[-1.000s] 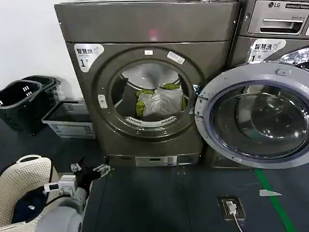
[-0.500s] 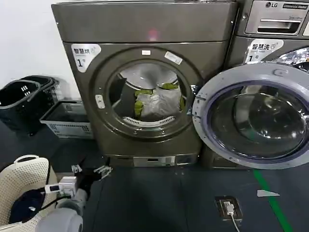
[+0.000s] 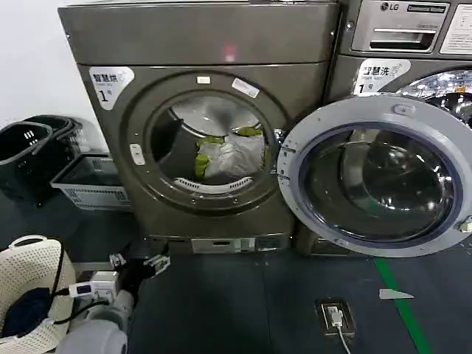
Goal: Grasp the clothes from the dryer.
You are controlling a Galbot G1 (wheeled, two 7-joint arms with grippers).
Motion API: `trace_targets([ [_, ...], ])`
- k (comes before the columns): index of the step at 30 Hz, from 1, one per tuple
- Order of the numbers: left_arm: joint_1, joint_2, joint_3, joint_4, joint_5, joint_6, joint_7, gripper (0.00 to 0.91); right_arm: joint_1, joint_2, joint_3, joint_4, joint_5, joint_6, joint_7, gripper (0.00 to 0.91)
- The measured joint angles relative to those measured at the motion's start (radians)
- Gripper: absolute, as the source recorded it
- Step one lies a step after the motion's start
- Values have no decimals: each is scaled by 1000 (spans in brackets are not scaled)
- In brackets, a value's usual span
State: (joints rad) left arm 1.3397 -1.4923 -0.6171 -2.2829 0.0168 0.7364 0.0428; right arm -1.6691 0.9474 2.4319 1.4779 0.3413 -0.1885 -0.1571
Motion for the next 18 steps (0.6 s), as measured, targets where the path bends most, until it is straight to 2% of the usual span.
trace_targets([
  [12, -1, -4, 2, 7, 1, 0, -2, 907, -1, 3, 3, -5, 1, 3, 1, 907],
  [18, -2, -2, 3, 3, 4, 0, -1, 907, -5, 5, 9, -13, 7, 14, 18, 907],
])
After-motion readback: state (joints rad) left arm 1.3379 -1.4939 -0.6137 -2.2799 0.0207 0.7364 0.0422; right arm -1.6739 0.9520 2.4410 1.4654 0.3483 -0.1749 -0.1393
